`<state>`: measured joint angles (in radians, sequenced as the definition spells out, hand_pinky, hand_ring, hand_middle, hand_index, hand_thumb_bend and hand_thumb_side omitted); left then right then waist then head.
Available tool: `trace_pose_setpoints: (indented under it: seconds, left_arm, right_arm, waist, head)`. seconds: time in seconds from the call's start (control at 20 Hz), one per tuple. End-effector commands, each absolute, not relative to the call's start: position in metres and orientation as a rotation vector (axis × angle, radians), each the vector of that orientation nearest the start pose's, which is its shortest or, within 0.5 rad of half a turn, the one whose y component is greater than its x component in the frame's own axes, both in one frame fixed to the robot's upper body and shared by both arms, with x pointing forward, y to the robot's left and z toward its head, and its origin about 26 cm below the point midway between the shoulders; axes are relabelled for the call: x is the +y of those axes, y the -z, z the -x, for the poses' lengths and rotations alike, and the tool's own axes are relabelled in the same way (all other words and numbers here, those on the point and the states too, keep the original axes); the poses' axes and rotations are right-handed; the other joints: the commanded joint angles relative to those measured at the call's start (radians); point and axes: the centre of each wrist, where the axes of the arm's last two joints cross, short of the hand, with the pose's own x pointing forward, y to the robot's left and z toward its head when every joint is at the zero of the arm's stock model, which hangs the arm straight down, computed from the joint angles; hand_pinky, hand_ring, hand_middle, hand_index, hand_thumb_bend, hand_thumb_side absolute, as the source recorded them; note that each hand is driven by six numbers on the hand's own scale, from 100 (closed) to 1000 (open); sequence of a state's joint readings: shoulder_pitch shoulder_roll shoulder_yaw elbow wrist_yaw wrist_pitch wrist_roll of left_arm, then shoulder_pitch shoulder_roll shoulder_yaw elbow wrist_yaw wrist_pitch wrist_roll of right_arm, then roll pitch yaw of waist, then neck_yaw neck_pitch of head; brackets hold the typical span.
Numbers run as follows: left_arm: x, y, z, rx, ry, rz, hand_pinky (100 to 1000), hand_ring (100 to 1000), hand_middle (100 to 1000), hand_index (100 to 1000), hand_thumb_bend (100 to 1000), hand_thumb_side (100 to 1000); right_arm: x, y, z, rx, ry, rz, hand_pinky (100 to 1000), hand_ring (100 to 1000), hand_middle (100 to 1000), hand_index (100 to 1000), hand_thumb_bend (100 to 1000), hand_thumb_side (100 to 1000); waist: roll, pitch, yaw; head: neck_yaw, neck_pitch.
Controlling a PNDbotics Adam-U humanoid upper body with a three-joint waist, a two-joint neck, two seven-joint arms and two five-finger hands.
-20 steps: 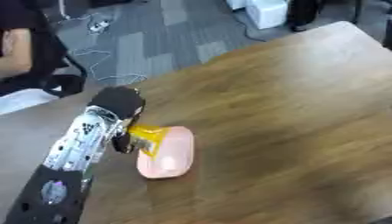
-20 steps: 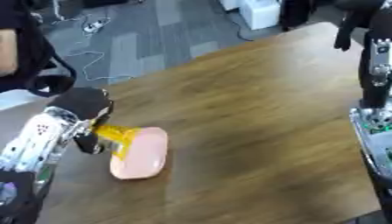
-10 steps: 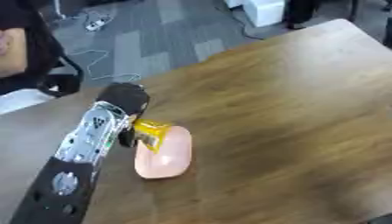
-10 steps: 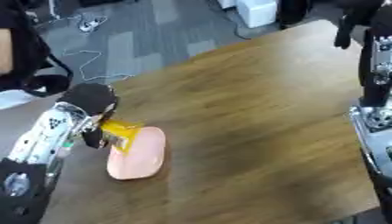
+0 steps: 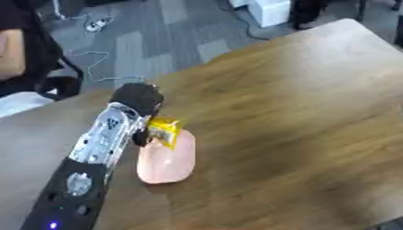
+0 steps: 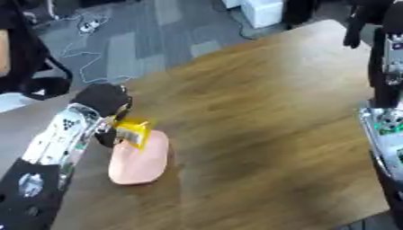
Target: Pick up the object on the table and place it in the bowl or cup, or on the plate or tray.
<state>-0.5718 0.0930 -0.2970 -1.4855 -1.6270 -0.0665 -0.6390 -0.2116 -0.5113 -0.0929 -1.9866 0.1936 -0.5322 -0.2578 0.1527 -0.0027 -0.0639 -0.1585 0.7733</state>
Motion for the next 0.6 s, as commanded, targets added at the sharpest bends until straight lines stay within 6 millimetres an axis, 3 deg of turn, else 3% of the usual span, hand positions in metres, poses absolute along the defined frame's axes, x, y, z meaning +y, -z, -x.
trace_pose_setpoints:
  seconds: [0.05, 0.1, 0.15, 0.2, 0.25, 0.5, 0.6]
  left_arm:
    - [0.119, -0.138, -0.376, -1.181, 1.877, -1.142, 294, 488, 524, 593, 358, 260]
    - [0.119, -0.137, -0.376, -1.183, 1.885, -1.131, 286, 482, 517, 584, 356, 257]
    - [0.118, -0.134, -0.376, -1.180, 1.901, -1.108, 391, 566, 597, 686, 409, 410]
    - [0.118, -0.132, -0.377, -1.172, 1.923, -1.073, 386, 561, 592, 679, 403, 398]
    - [0.118, -0.129, -0.378, -1.161, 1.943, -1.042, 429, 599, 635, 731, 472, 502]
    - [0.119, -0.127, -0.380, -1.113, 1.997, -0.958, 449, 614, 654, 745, 506, 528]
    - [0.120, -0.127, -0.380, -1.098, 2.011, -0.940, 464, 623, 664, 751, 562, 535]
  right_arm:
    - [-0.316, -0.212, -0.288, 3.289, 0.569, -0.673, 100, 237, 293, 646, 100, 1000]
    - [-0.316, -0.212, -0.288, 3.289, 0.570, -0.673, 100, 237, 293, 646, 100, 1000]
    - [-0.316, -0.212, -0.288, 3.288, 0.570, -0.672, 100, 237, 293, 646, 100, 1000]
    - [-0.316, -0.212, -0.288, 3.289, 0.571, -0.671, 100, 237, 293, 646, 100, 1000]
    - [-0.316, -0.212, -0.288, 3.288, 0.571, -0.670, 100, 237, 293, 646, 100, 1000]
    - [-0.316, -0.212, -0.288, 3.288, 0.574, -0.671, 100, 236, 292, 645, 100, 1000]
    - [-0.316, -0.212, -0.288, 3.288, 0.575, -0.673, 100, 235, 291, 645, 100, 1000]
  waist:
    - [-0.006, -0.006, -0.001]
    - [-0.006, -0.007, -0.001]
    - [-0.005, -0.006, -0.002]
    - [-0.005, -0.007, -0.002]
    - [-0.005, -0.007, -0.002]
    - [-0.005, -0.006, -0.001]
    - [-0.005, -0.006, 0.000]
  head:
    - [0.003, -0.003]
    - [0.003, -0.003]
    - [0.003, -0.003]
    - [0.003, -0.003]
    - [0.004, -0.003]
    - [0.004, -0.003]
    - [0.004, -0.003]
